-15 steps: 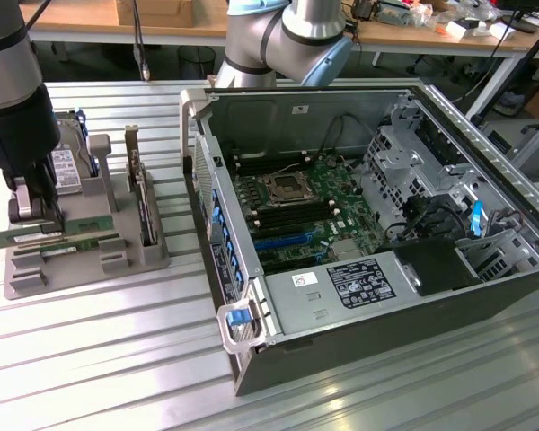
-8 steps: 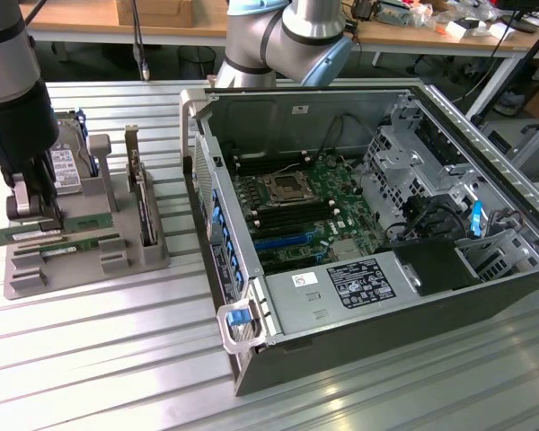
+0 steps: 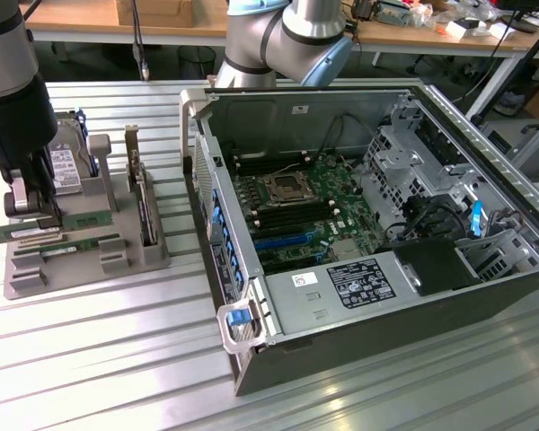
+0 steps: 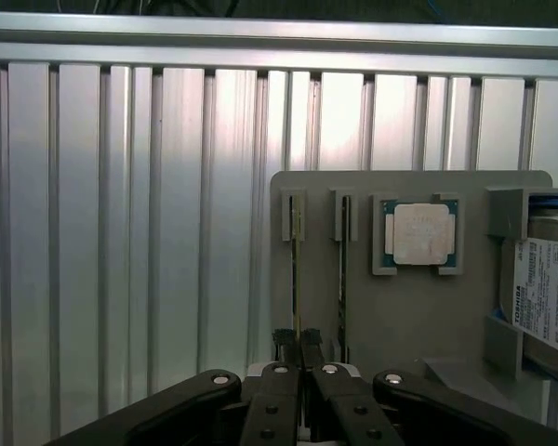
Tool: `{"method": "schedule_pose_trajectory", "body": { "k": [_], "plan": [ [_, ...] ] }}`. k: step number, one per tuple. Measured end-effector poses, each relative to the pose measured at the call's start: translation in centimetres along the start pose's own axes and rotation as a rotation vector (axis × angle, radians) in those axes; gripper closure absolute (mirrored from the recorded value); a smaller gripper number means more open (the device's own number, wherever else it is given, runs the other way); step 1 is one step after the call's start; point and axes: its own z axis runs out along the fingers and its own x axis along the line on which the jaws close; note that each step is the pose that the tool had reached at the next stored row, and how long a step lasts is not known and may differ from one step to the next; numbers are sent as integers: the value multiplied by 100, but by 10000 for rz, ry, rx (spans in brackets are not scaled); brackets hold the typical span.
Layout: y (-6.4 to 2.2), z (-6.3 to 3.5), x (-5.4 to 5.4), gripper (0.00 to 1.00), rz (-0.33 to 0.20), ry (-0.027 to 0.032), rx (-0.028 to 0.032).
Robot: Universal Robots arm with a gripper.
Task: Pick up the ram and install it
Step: 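Pick up the ram and move it above insertion slot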
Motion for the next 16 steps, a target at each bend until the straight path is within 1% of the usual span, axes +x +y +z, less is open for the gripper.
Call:
{"method": "schedule_pose_trajectory", "body": {
  "k": [16],
  "plan": [
    [0, -100, 2, 88, 0, 0, 0]
  ]
}}
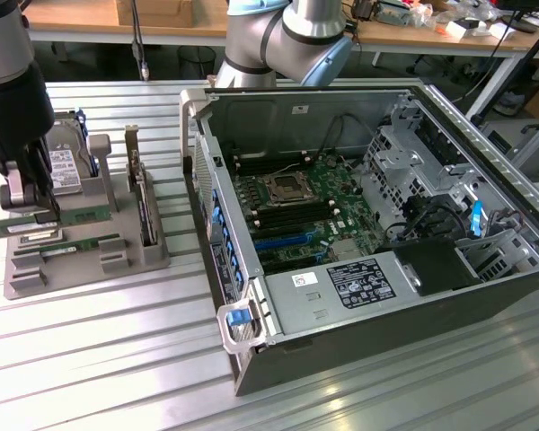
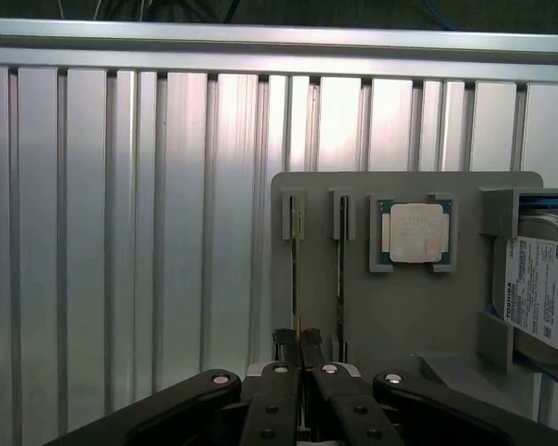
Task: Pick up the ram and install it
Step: 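Pick up the ram and move it above insertion slot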
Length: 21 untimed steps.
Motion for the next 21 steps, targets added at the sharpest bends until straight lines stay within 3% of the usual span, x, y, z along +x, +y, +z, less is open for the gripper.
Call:
{"method": "schedule_pose_trajectory", "body": {
  "k": [21],
  "plan": [
    [0, -121, 3, 88, 0, 0, 0]
  ]
}}
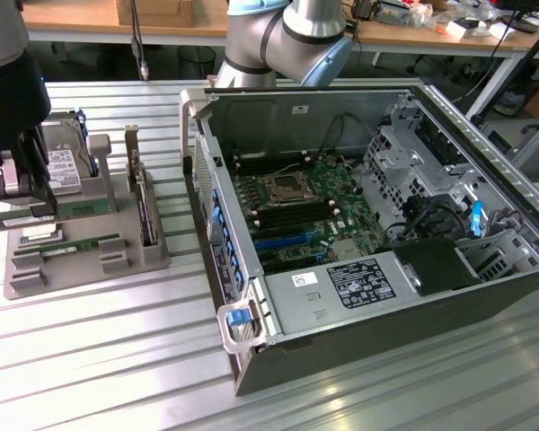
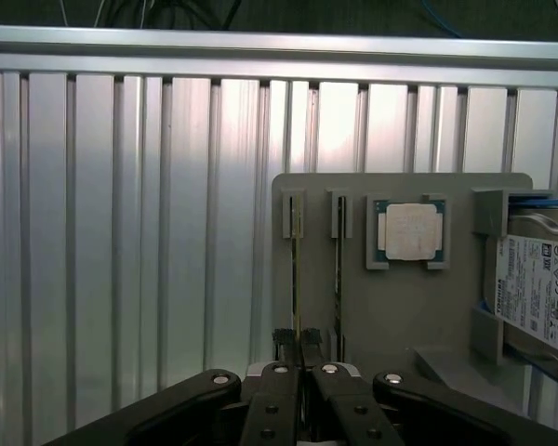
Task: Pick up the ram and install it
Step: 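Pick up the ram and move it above insertion slot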
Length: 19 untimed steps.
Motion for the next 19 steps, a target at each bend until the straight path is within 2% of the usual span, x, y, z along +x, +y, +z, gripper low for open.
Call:
{"method": "schedule_pose_trajectory", "body": {
  "k": [19],
  "plan": [
    [0, -102, 3, 88, 0, 0, 0]
  ]
}}
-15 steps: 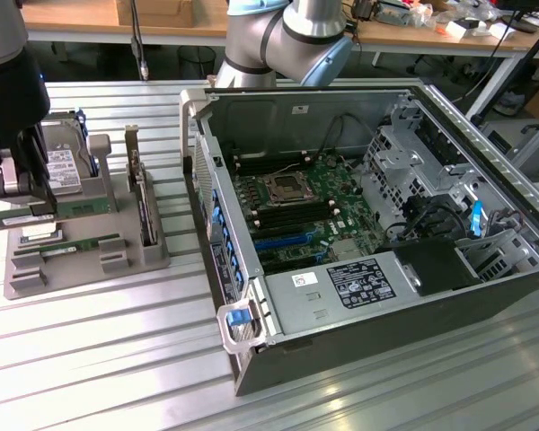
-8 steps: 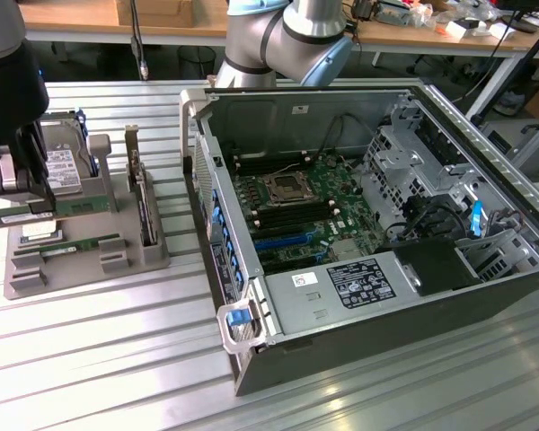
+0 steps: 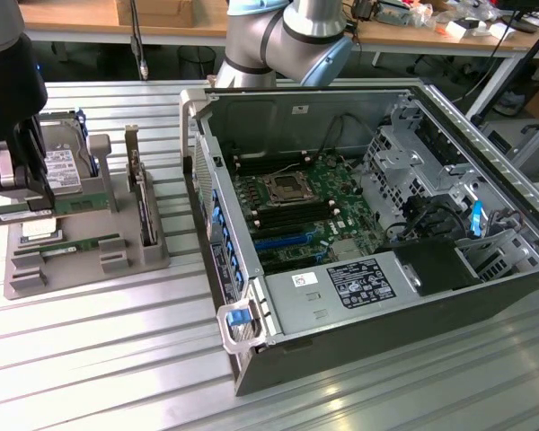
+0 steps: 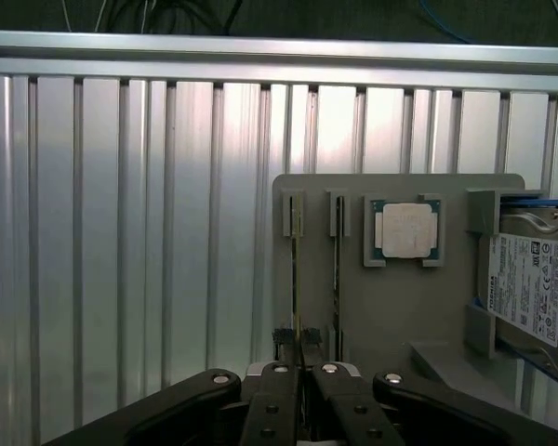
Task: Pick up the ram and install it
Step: 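Pick up the ram and move it above insertion slot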
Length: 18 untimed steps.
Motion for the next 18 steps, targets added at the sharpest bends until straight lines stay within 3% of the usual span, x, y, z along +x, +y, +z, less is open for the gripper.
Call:
{"method": "schedule_pose_trajectory", "body": {
  "k": [18],
  "plan": [
    [0, -87, 2, 88, 0, 0, -1]
  ]
}}
